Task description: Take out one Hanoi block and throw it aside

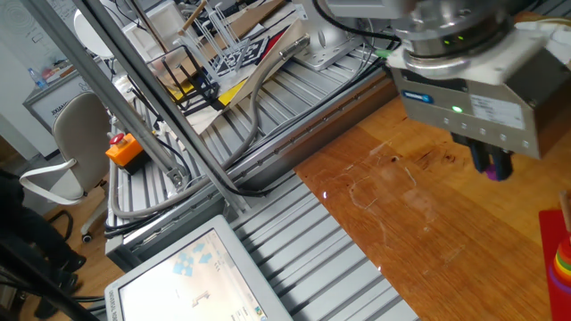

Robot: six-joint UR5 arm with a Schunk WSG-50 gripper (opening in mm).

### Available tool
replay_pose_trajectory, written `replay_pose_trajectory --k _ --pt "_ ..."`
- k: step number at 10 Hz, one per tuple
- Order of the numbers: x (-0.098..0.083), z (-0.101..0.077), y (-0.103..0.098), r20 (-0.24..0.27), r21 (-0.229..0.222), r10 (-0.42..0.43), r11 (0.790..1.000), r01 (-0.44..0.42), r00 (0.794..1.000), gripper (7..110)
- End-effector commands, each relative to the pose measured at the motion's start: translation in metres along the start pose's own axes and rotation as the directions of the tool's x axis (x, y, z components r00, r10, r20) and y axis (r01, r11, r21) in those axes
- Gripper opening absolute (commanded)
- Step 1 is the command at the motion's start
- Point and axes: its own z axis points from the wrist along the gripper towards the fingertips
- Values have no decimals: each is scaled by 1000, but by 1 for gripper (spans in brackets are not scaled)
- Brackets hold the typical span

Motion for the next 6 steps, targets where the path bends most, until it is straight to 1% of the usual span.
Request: replay_pose_trajectory --k 1,2,3,6 --pt "1 -4 -17 2 -35 0 999 0 1000 7" --pt "2 -5 -22 1 -37 0 999 0 1000 7" --pt "3 -3 -27 0 -29 4 1000 -4 1000 7" --pt "4 7 -40 15 -5 37 999 -36 999 7"
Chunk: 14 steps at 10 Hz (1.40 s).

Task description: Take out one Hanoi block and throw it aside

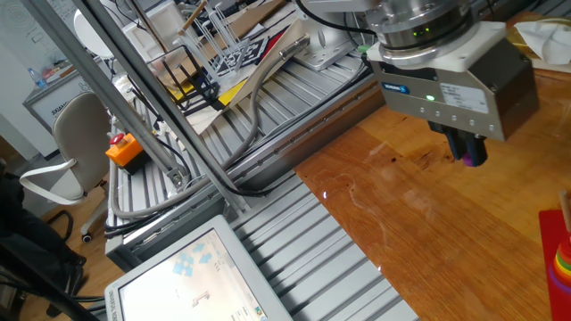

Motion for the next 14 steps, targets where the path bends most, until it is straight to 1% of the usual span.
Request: replay_pose_trajectory --k 1,3,9,11,14 --pt "1 8 -12 13 6 48 999 -48 999 7" --pt "2 12 -16 16 9 67 998 -67 998 7" --pt "3 13 -15 8 7 64 998 -64 998 7" --pt "0 19 -14 11 5 68 998 -68 998 7" --pt "-5 29 -7 11 -22 75 997 -74 997 7"
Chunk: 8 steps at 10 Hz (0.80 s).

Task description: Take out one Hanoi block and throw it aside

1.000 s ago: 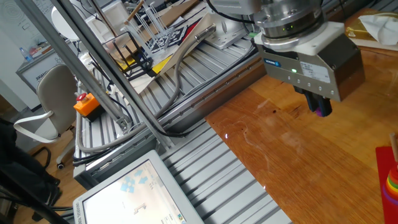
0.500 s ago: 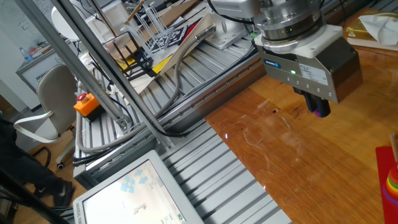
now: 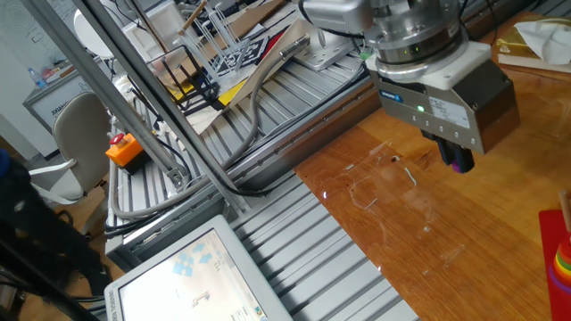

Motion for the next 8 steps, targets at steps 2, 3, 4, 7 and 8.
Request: replay_pose_trajectory --k 2,3,4,7,8 --pt "-6 13 9 4 -31 10 999 -10 1000 7" --pt "-7 16 9 4 -31 10 999 -10 1000 7" --pt "-8 18 9 5 -31 9 999 -8 1000 7" --pt "-10 23 9 7 -28 1 1000 -1 1000 7" --pt "-9 24 8 7 -25 -2 1000 2 1000 7"
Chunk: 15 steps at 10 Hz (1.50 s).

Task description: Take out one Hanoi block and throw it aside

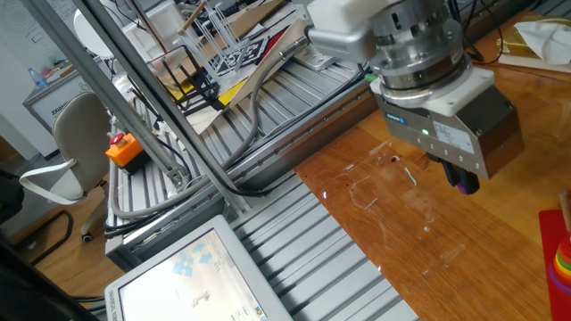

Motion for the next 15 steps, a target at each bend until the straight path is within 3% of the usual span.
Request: replay_pose_trajectory --k 1,6,8,10,15 --pt "-2 7 0 4 -5 -5 1000 5 1000 7" --pt "-3 11 -5 5 17 -15 1000 15 1000 7" --pt "-2 16 7 4 -13 -8 1000 8 1000 7" --pt "-2 17 -3 6 23 -17 1000 17 1000 7" --pt "-4 28 0 3 13 2 1000 -2 1000 7"
